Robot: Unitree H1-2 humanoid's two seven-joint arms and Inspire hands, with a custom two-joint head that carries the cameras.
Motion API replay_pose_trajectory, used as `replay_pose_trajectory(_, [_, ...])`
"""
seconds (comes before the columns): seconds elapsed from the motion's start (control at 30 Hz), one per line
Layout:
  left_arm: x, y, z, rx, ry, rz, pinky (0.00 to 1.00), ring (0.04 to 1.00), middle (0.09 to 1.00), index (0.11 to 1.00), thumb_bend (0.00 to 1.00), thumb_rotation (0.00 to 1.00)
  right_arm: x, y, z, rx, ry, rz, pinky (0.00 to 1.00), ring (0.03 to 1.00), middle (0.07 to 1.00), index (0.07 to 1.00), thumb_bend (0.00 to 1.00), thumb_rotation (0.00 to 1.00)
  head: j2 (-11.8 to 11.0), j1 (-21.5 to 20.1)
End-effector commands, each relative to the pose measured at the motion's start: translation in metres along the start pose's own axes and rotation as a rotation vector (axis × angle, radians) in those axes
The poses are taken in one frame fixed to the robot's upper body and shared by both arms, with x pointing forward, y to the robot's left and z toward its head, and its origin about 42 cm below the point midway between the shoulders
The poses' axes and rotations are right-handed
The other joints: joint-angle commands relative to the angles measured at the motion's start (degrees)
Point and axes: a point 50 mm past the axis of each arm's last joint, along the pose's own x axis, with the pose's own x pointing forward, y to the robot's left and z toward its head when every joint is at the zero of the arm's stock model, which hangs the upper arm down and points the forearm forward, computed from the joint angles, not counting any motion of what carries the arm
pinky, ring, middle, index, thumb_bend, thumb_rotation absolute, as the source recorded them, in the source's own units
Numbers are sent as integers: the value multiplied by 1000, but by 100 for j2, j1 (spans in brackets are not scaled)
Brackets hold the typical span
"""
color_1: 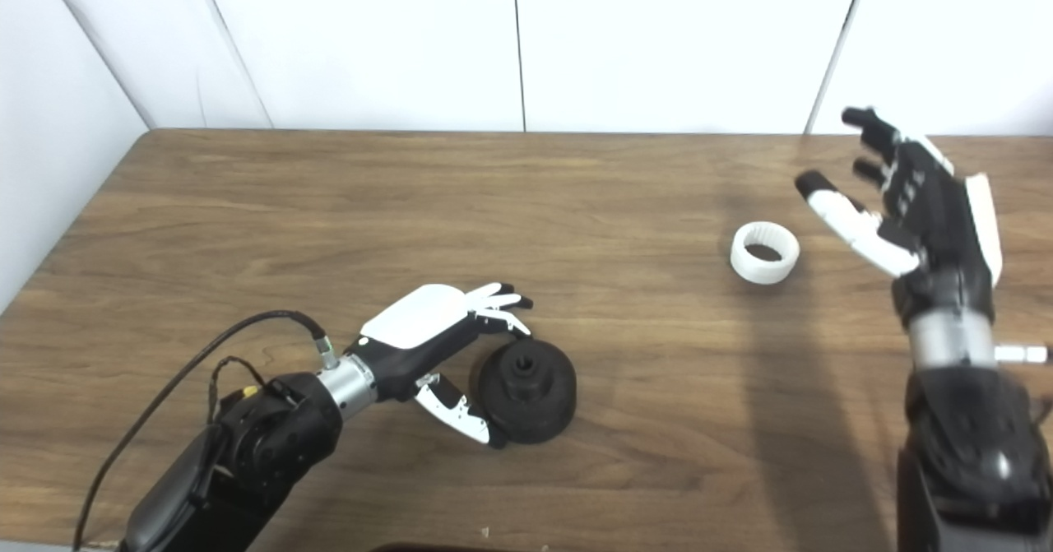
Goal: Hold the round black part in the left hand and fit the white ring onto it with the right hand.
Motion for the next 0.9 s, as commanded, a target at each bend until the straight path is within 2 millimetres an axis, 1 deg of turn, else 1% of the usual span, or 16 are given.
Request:
replay_pose_trajectory(0.0, [1,6,2,1,-31,13,847,982,938,674,834,308,15,2,6,-59,-24,15,971,948,910,758,769,279,-16,-90])
replay_pose_trajectory(0.03, [0,6,2,3,-29,9,846,984,941,677,828,312,19,4,4,-89,-13,28,980,953,910,760,789,296,-33,-137])
replay_pose_trajectory(0.13, [-3,6,1,7,-28,5,864,988,944,680,820,328,29,9,-3,-154,7,60,982,955,914,751,812,298,-65,-248])
replay_pose_trajectory(0.27, [-5,7,0,8,-33,11,868,984,939,676,821,331,40,12,-12,-264,26,103,948,949,925,747,843,340,-85,-327])
replay_pose_trajectory(0.33, [-7,8,-1,2,-31,9,869,985,940,677,819,325,45,11,-16,-302,38,125,937,952,932,740,858,330,-97,-370])
replay_pose_trajectory(0.57, [-7,8,-2,-2,-35,8,869,983,939,679,818,326,62,0,-24,-434,85,205,939,961,935,752,886,336,-115,-387])
replay_pose_trajectory(0.67, [-7,8,-2,-1,-35,9,867,983,940,681,818,324,66,-5,-24,-474,100,226,940,974,940,750,897,335,-116,-387])
replay_pose_trajectory(0.87, [-6,9,-3,10,-35,10,870,980,937,681,828,337,69,-10,-26,-509,118,252,901,973,939,748,920,317,-118,-393])
